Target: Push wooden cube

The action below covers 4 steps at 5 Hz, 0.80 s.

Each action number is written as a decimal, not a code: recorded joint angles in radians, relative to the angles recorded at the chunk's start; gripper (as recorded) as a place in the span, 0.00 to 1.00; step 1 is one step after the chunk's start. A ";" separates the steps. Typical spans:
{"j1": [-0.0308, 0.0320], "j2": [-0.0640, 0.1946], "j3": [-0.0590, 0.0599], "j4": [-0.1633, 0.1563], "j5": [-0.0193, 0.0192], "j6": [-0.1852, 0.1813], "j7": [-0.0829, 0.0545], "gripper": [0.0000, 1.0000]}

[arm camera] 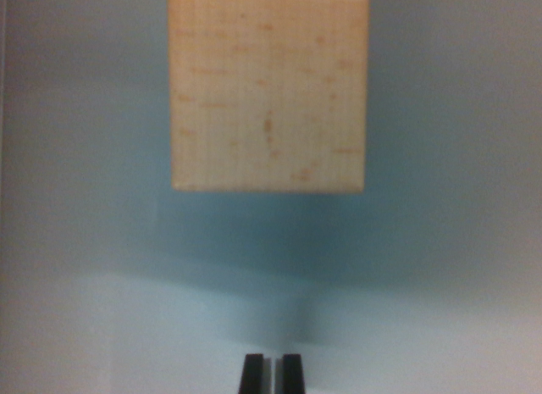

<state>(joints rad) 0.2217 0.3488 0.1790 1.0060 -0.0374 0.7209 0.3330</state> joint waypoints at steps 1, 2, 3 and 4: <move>0.0000 0.000 0.000 0.000 0.0000 0.000 0.000 0.00; 0.0000 0.000 0.000 0.000 0.0000 0.000 0.000 0.00; 0.0000 0.000 0.000 0.000 0.0000 0.000 0.000 0.00; 0.0000 0.000 0.000 0.000 0.0000 0.000 0.000 1.00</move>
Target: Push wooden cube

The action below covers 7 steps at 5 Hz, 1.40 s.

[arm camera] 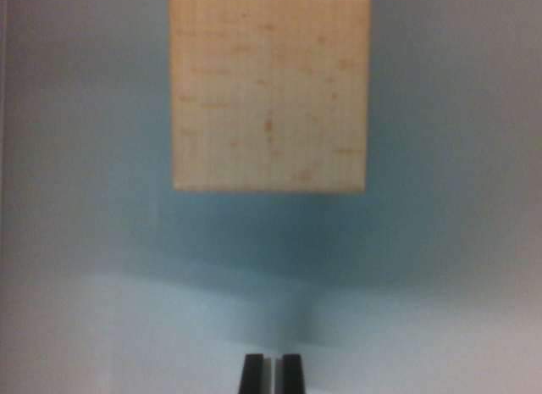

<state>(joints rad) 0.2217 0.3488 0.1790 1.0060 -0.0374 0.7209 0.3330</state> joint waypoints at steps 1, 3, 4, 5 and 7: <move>0.0000 0.000 0.000 0.000 0.0000 0.000 0.000 1.00; 0.0000 0.001 0.000 0.001 0.0000 0.000 0.000 1.00; 0.0000 0.001 0.000 0.001 0.0000 0.000 0.000 1.00; -0.0002 0.006 -0.001 0.010 -0.0004 0.004 -0.001 1.00; -0.0005 0.015 -0.002 0.026 -0.0011 0.010 -0.003 1.00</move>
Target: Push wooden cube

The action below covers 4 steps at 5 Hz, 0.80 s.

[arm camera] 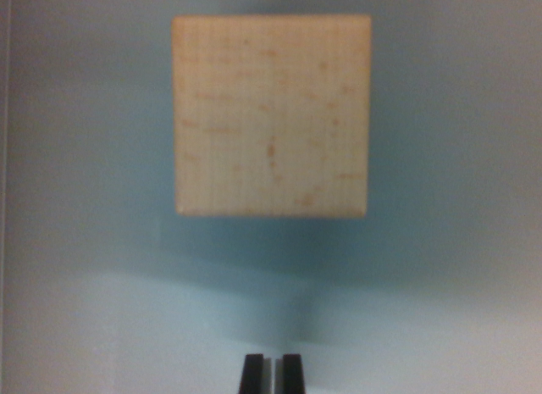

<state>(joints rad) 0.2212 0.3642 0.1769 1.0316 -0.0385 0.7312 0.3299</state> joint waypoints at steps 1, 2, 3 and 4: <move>0.0000 0.000 0.000 0.000 0.0000 0.000 0.000 1.00; -0.0005 0.014 -0.002 0.024 -0.0010 0.010 -0.003 1.00; -0.0005 0.014 -0.002 0.024 -0.0010 0.010 -0.003 1.00; -0.0010 0.033 -0.004 0.055 -0.0024 0.022 -0.006 1.00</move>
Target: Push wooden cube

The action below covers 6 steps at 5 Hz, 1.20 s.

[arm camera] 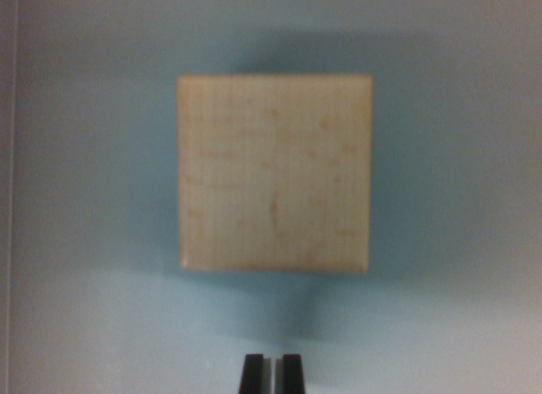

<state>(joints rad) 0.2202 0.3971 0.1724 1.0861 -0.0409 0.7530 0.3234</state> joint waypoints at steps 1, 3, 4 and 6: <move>0.0000 0.000 0.000 0.000 0.0000 0.000 0.000 1.00; -0.0007 0.021 -0.003 0.036 -0.0016 0.014 -0.004 1.00; -0.0014 0.046 -0.006 0.076 -0.0033 0.030 -0.009 1.00; -0.0022 0.071 -0.010 0.117 -0.0051 0.047 -0.014 1.00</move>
<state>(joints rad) 0.2180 0.4679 0.1628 1.2034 -0.0461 0.8000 0.3095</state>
